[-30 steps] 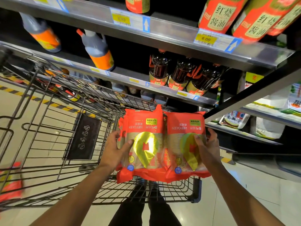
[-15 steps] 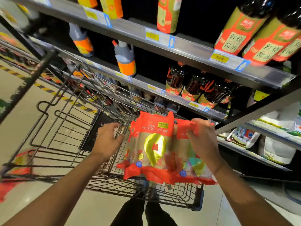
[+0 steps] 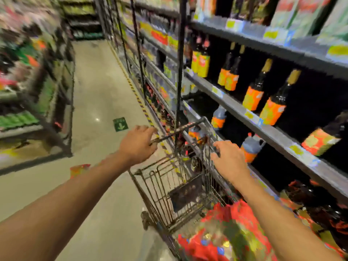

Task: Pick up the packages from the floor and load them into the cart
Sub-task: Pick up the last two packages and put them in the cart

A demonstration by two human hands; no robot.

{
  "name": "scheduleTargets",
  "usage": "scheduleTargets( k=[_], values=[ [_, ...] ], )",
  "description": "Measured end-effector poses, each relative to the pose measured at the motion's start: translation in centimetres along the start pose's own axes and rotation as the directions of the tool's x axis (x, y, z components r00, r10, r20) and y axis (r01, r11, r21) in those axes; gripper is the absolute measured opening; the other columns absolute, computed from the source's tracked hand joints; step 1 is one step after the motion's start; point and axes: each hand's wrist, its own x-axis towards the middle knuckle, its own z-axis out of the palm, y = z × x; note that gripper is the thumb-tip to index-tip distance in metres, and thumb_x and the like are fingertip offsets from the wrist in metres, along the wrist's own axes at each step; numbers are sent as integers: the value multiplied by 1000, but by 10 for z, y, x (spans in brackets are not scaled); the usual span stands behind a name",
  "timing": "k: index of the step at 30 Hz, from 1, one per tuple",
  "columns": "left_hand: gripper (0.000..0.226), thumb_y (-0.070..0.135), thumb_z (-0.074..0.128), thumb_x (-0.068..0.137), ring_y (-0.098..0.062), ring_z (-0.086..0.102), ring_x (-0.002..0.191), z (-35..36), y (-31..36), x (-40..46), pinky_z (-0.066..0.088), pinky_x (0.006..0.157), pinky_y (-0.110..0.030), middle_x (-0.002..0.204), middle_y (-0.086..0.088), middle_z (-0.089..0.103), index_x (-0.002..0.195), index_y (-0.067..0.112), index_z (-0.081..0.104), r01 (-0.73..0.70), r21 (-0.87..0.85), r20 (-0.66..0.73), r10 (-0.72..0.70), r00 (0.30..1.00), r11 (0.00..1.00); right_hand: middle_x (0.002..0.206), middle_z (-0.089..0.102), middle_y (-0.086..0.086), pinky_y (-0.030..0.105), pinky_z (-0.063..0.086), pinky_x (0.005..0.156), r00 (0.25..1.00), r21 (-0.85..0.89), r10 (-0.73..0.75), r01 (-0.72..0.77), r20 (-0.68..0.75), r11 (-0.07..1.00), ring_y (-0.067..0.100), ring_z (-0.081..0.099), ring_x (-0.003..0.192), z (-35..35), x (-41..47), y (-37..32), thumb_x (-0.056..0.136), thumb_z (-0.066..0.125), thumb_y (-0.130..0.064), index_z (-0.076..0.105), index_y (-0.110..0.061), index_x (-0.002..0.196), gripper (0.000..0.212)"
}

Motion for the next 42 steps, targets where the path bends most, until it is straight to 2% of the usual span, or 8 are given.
scheduleTargets(
  k=[3, 7, 12, 17, 24, 27, 34, 42],
  values=[
    [50, 32, 57, 94, -32, 53, 125, -38, -68, -19, 45, 101, -40, 132, -7, 63, 141, 19, 48, 95, -53, -38, -97, 995, 994, 113, 68, 7, 44, 51, 86, 988, -15, -157, 157, -2, 988, 33, 63, 108, -1, 30, -84, 93, 58, -34, 63, -20, 120, 31],
    [56, 38, 55, 90, -34, 55, 124, -71, -166, -58, 49, 99, -43, 132, -9, 63, 142, 20, 44, 227, -34, -65, -229, 971, 973, 121, 63, 5, 43, 50, 88, 940, -59, -343, 342, 0, 938, 29, 61, 110, 25, 47, -197, 94, 56, -37, 56, -20, 131, 41],
    [61, 37, 57, 91, -33, 51, 130, -96, -284, -111, 46, 104, -43, 143, -9, 54, 147, 21, 41, 344, 70, -121, -335, 934, 936, 139, 51, 6, 41, 41, 105, 867, -80, -496, 499, 55, 863, 27, 47, 129, 80, 55, -333, 91, 55, -39, 47, -20, 141, 54],
    [71, 39, 56, 85, -33, 46, 134, -103, -377, -154, 46, 106, -47, 149, -7, 48, 152, 28, 35, 450, 75, -112, -440, 891, 890, 158, 32, 6, 44, 27, 117, 832, -72, -529, 546, 168, 835, 27, 28, 146, 132, 65, -428, 92, 54, -38, 27, -23, 154, 69],
    [75, 41, 57, 88, -33, 35, 143, -88, -488, -163, 37, 115, -49, 157, -7, 39, 156, 27, 27, 556, 92, -51, -554, 831, 826, 163, 23, 8, 45, 24, 120, 754, -17, -569, 607, 330, 794, 30, 25, 148, 212, 113, -522, 92, 53, -40, 23, -26, 157, 72],
    [75, 39, 59, 91, -34, 30, 146, -72, -538, -148, 33, 117, -48, 162, -6, 32, 157, 26, 25, 597, 107, -1, -601, 799, 795, 164, 21, 7, 44, 25, 119, 731, 30, -563, 600, 386, 800, 29, 24, 149, 258, 144, -559, 92, 55, -41, 21, -27, 158, 75],
    [69, 38, 57, 93, -35, 36, 142, -72, -656, -84, 34, 115, -47, 156, -9, 40, 154, 24, 29, 679, 105, 94, -687, 720, 726, 162, 28, 8, 46, 27, 119, 668, 111, -540, 572, 512, 813, 29, 30, 147, 347, 238, -650, 90, 54, -39, 23, -25, 157, 75],
    [72, 38, 54, 95, -31, 28, 148, -58, -777, -19, 31, 116, -45, 164, -4, 29, 158, 24, 21, 685, 87, 170, -688, 705, 723, 163, 25, 10, 46, 22, 122, 645, 85, -519, 578, 561, 811, 29, 26, 149, 405, 323, -741, 93, 53, -37, 23, -24, 158, 72]
  ],
)
